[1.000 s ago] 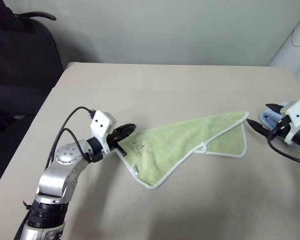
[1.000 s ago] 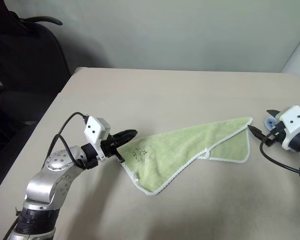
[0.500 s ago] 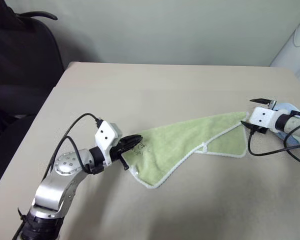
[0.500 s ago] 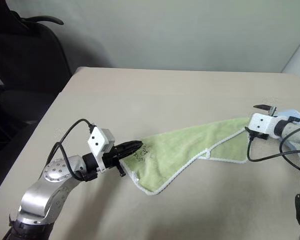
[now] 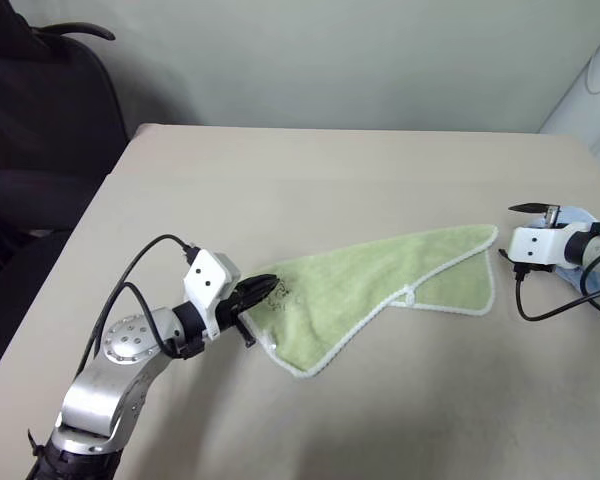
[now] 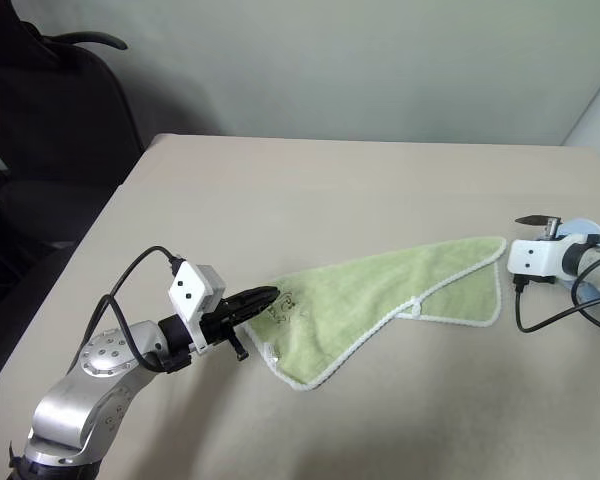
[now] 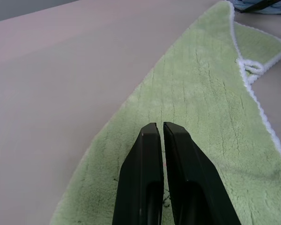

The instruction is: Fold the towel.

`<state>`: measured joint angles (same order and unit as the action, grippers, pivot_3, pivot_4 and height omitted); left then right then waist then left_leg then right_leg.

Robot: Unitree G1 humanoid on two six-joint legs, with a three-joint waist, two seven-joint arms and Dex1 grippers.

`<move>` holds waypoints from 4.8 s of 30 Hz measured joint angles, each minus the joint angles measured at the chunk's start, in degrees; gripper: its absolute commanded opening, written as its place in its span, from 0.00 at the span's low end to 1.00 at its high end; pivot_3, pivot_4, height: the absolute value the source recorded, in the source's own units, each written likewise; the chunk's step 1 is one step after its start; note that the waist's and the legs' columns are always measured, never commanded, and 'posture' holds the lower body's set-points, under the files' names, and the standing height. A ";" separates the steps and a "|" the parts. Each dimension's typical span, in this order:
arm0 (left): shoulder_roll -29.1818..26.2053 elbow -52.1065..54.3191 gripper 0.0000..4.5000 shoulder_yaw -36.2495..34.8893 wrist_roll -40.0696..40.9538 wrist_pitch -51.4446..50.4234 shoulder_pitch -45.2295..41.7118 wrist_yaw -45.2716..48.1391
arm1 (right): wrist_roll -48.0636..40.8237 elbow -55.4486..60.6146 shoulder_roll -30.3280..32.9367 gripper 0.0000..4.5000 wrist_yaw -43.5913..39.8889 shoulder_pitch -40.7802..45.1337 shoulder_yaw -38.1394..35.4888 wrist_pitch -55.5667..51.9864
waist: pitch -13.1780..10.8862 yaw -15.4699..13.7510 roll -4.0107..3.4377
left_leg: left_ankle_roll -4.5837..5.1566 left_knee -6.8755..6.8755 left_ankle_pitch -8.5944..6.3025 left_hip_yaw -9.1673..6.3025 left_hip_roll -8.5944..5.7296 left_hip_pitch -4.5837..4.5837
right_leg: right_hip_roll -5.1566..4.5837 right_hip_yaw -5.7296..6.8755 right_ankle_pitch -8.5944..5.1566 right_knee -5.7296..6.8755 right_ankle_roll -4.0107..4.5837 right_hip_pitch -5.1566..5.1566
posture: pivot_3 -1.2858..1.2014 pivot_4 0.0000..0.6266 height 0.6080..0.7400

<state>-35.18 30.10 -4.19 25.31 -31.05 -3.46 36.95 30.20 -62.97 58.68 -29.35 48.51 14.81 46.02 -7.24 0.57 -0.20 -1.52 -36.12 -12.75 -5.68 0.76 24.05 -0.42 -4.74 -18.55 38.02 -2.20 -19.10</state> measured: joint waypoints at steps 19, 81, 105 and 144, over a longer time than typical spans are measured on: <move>0.05 -0.62 0.06 0.42 -0.50 -0.26 -1.86 -0.01 | 6.53 -4.41 -6.27 0.31 10.81 6.08 5.74 -0.18 | -0.01 0.43 -0.03 | 0.05 0.06 -0.03 0.06 0.06 0.07 | -0.04 0.00 0.04 0.01 0.08 -0.19 | 0.52 0.24 1.00; -11.94 -9.78 0.01 22.81 -20.18 20.40 -8.64 28.49 | -6.93 13.78 -1.72 0.00 1.09 -11.71 -1.46 -4.34 | 0.08 0.17 -0.18 | 0.01 0.01 -0.04 0.03 0.15 0.56 | -0.04 0.01 0.07 0.03 0.09 -0.63 | 0.52 0.24 1.00; 5.27 -31.57 0.01 -3.24 2.75 8.65 -48.30 6.59 | -12.71 6.68 -0.07 0.00 1.39 7.84 -9.44 -12.54 | 0.07 0.16 -0.20 | -0.55 -0.05 0.46 0.08 0.13 1.06 | -0.04 0.03 0.18 0.34 0.04 -1.07 | 0.52 0.24 1.00; -4.93 -7.00 0.01 -14.46 16.32 -6.83 -3.98 -0.38 | -25.53 18.24 -4.47 0.00 -28.63 -6.19 -11.84 -24.96 | 0.05 0.41 -0.22 | -0.49 0.03 0.32 0.07 0.17 0.00 | 0.12 -0.05 0.17 -0.01 0.08 -0.18 | 0.52 0.24 1.00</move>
<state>-40.11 23.10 -18.65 41.63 -37.88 -7.44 36.57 4.68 -44.73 54.21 -57.98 42.33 2.97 21.06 -7.19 0.98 -0.42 -2.01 -36.09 -12.44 -5.61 0.93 24.05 -0.30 -4.79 -18.39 38.02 -2.12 -19.29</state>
